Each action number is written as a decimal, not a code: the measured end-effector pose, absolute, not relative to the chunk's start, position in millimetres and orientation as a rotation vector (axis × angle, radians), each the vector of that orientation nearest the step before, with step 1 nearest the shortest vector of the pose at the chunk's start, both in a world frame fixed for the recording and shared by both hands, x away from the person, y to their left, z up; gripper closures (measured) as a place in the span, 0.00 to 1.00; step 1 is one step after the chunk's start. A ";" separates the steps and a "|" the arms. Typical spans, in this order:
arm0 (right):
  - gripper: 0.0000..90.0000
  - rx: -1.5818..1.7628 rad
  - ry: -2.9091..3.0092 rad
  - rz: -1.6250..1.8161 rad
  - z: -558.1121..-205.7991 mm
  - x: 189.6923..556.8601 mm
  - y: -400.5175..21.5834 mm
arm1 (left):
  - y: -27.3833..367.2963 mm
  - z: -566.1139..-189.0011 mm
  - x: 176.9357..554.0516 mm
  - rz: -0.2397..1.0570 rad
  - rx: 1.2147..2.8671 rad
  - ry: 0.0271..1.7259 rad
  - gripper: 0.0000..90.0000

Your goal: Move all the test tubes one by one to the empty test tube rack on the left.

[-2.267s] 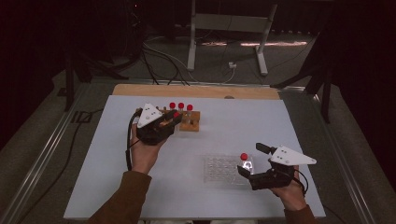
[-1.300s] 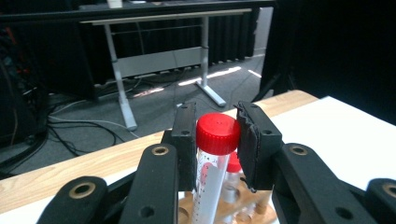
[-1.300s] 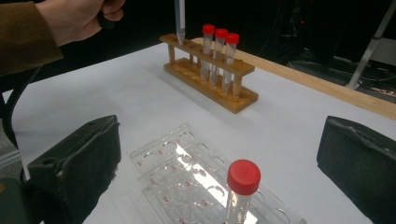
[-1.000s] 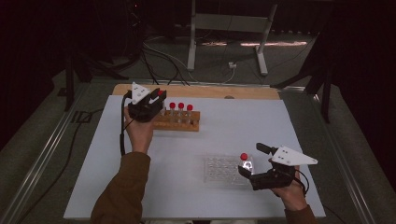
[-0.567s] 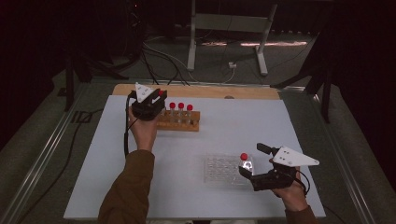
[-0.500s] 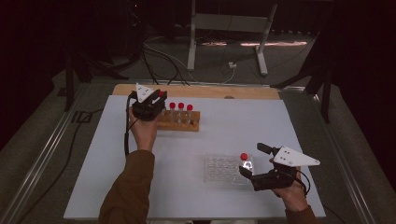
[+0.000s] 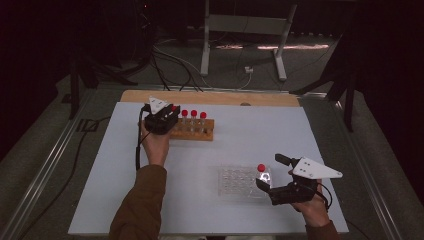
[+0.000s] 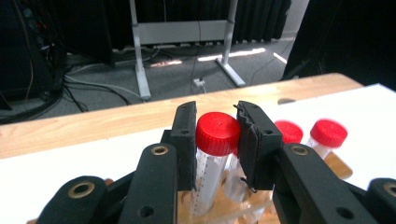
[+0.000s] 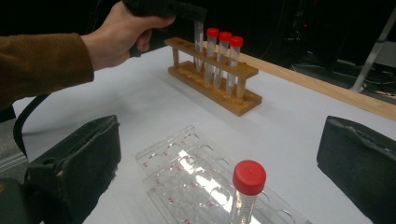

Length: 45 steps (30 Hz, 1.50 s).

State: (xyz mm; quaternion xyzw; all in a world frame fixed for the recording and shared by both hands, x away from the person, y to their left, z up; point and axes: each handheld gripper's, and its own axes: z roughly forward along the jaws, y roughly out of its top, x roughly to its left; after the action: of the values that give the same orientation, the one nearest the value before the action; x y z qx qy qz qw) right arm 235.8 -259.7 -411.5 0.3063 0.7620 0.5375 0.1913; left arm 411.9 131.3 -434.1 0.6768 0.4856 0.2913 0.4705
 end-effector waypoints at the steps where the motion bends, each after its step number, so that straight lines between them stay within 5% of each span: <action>1: 0.00 0.862 2.140 1.511 -411.5 236.0 -260.1 | 131.3 -435.5 411.9 0.713 1.663 1.192 0.78; 21: 0.00 0.863 2.140 1.516 -411.8 235.8 -260.5 | 130.9 -449.0 413.6 0.698 1.704 1.233 0.77; 35: 0.00 0.887 2.114 1.518 -413.1 236.7 -264.8 | 143.9 -437.1 397.6 0.690 1.612 1.253 0.29; 45: 0.00 0.927 2.116 1.504 -422.1 241.6 -268.1 | 157.8 -432.1 372.4 0.644 1.561 1.214 0.17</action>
State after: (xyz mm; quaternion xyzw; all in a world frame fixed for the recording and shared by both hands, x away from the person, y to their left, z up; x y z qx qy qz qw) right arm 241.6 -268.1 -422.1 0.3300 0.7534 0.5355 0.1916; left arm 372.4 157.8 -432.1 0.6474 0.5034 0.2671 0.5062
